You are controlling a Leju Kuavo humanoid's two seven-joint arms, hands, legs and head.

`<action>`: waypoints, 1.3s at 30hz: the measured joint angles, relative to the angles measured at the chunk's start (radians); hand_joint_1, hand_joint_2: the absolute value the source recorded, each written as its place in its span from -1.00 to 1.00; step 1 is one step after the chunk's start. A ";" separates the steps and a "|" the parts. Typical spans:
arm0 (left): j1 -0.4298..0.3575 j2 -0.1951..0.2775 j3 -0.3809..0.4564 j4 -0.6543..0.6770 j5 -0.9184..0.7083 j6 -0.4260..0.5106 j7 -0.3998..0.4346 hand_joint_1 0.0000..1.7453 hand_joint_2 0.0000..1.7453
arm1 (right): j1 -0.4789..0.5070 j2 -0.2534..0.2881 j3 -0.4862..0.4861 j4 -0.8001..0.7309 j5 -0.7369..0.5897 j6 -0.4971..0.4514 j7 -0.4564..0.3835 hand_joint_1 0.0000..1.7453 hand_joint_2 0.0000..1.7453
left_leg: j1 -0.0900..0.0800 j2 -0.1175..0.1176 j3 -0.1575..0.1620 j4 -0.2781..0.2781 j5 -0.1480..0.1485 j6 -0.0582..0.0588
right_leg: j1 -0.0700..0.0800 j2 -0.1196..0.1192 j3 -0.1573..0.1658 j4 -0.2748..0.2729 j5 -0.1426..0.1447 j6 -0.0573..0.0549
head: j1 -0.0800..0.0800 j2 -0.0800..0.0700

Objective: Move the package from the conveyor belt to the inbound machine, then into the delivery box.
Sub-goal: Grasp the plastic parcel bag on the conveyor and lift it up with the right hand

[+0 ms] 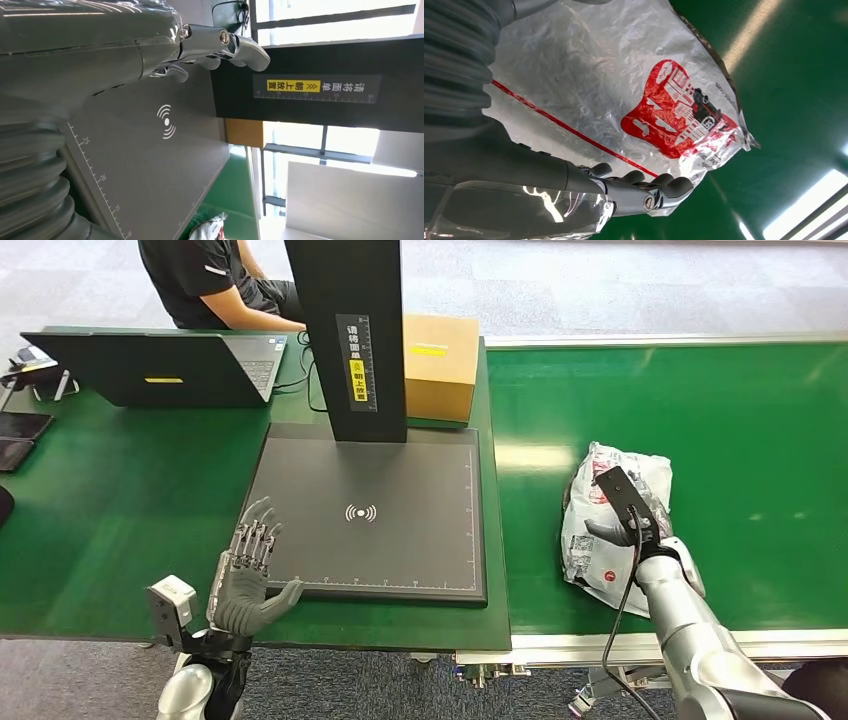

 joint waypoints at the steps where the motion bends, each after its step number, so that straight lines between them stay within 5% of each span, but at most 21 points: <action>1: 0.000 0.000 -0.001 0.000 0.000 0.000 0.000 -1.00 1.00 | -0.002 0.000 0.001 0.008 0.001 0.001 0.001 -1.00 1.00 | 0.000 0.000 0.000 0.000 0.000 0.000 | 0.000 0.000 0.000 0.000 0.000 0.000 | 0.000 0.000; 15: 0.000 0.000 -0.001 0.000 0.011 0.019 0.021 -1.00 1.00 | -0.010 0.027 0.059 0.062 0.022 0.085 0.105 -1.00 1.00 | 0.000 0.000 0.000 0.000 0.000 0.000 | 0.000 0.000 0.000 0.000 0.000 0.000 | 0.000 0.000; 36: 0.006 0.000 0.003 0.000 0.027 0.008 0.036 -1.00 1.00 | 0.050 0.040 0.054 0.053 -0.012 0.079 0.213 -1.00 1.00 | 0.000 -0.001 0.004 0.000 -0.001 0.001 | 0.000 -0.001 0.004 0.000 -0.001 0.001 | 0.000 0.000; 39: 0.000 0.000 0.004 0.000 0.024 0.004 0.041 -1.00 1.00 | 0.058 0.045 0.036 0.044 -0.013 0.112 0.227 0.42 1.00 | 0.000 -0.001 0.006 0.000 -0.001 0.001 | 0.000 -0.001 0.006 -0.001 -0.001 0.001 | 0.000 0.000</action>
